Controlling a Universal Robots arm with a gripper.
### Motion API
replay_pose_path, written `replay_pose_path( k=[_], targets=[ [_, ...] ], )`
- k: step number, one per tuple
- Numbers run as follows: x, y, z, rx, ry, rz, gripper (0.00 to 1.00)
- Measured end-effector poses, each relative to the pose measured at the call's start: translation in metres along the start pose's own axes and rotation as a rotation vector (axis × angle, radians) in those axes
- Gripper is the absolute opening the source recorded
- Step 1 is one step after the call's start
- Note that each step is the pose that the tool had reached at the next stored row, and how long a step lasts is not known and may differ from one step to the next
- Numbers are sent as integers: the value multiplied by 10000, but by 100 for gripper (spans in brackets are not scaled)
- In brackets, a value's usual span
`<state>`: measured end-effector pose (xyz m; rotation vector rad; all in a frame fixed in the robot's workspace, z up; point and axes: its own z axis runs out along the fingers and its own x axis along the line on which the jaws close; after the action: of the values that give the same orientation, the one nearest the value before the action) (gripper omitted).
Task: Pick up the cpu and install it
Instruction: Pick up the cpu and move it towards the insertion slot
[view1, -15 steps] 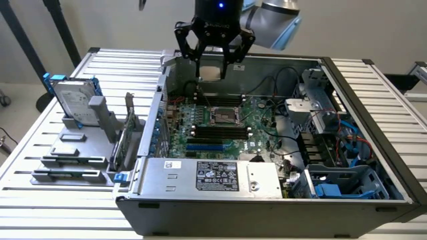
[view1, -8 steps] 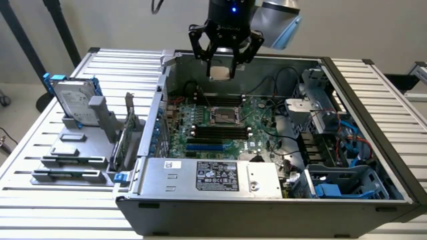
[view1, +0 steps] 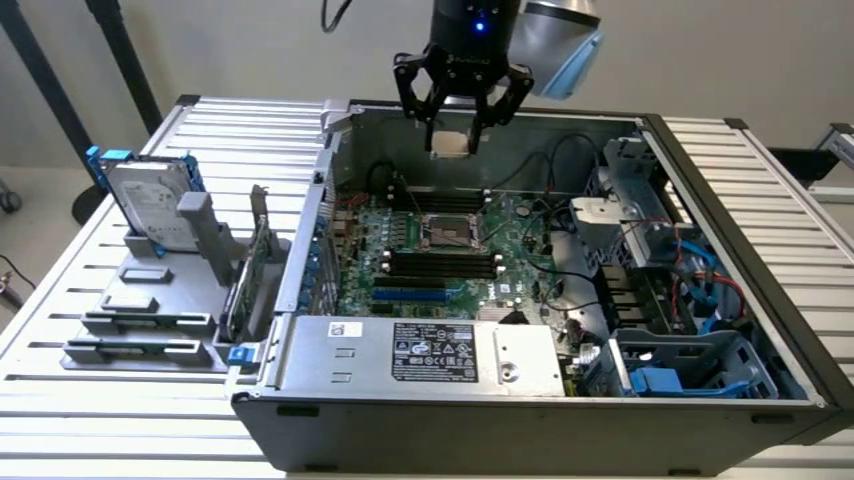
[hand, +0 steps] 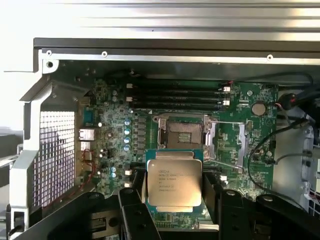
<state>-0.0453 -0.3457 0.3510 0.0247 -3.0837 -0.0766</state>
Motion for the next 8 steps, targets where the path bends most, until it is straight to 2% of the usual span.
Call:
replay_pose_path(
  k=[8],
  targets=[
    [-56, 192, 153, -1, 3, 2, 55]
  ],
)
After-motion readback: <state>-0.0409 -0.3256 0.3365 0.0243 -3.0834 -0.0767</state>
